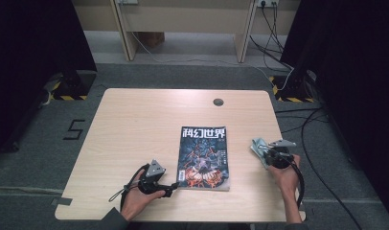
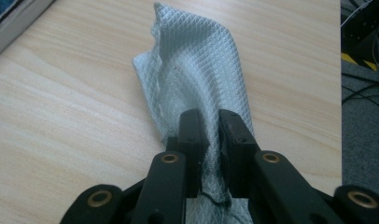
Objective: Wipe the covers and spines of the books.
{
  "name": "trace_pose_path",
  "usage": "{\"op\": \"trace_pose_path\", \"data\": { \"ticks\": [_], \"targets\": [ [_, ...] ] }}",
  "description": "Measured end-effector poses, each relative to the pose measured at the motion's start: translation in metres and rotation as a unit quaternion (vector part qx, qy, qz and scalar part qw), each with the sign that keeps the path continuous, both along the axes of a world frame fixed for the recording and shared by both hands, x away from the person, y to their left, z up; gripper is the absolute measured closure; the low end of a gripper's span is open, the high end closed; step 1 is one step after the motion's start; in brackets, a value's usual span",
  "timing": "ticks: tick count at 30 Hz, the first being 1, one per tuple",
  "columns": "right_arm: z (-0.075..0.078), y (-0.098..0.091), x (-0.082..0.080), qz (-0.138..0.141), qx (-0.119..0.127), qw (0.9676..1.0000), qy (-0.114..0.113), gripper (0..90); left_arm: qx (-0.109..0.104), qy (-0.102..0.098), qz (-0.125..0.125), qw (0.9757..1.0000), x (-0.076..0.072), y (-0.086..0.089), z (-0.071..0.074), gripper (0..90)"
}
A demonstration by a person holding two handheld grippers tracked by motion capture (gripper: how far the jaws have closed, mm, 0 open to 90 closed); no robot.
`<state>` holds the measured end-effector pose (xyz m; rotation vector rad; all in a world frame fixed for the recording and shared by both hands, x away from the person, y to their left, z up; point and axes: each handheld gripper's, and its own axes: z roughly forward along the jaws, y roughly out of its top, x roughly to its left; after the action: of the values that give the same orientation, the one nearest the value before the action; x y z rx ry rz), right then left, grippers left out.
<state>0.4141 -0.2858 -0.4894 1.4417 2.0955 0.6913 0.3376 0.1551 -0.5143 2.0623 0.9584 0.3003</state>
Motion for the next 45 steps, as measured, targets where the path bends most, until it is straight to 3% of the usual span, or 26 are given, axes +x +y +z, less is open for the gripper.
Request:
{"op": "trace_pose_path", "data": {
  "ticks": [5,21,28,33,41,45],
  "targets": [
    [-0.004,-0.001,0.002,-0.001,-0.004,1.0000,0.008,79.2,-0.001,0.000,-0.001,1.0000,0.000,0.000,0.000,21.9],
    [-0.006,0.000,0.006,0.011,-0.006,0.9999,0.005,74.4,0.000,0.001,-0.003,1.0000,0.000,0.001,0.000,21.9],
    [-0.004,0.001,0.005,0.008,0.003,1.0000,-0.003,66.4,-0.001,0.000,-0.003,1.0000,-0.001,0.003,0.001,21.9],
    [0.007,0.009,0.003,0.005,0.035,0.9989,-0.031,53.5,-0.003,0.001,0.000,1.0000,0.001,0.004,0.001,21.8],
    [0.016,0.033,-0.001,0.030,0.072,0.9960,-0.043,45.5,-0.006,0.002,0.000,1.0000,0.000,0.005,0.001,21.3],
    [0.016,0.047,-0.003,0.049,0.081,0.9948,-0.038,43.2,-0.008,0.002,-0.001,1.0000,0.000,0.004,0.001,20.8]
  ]
}}
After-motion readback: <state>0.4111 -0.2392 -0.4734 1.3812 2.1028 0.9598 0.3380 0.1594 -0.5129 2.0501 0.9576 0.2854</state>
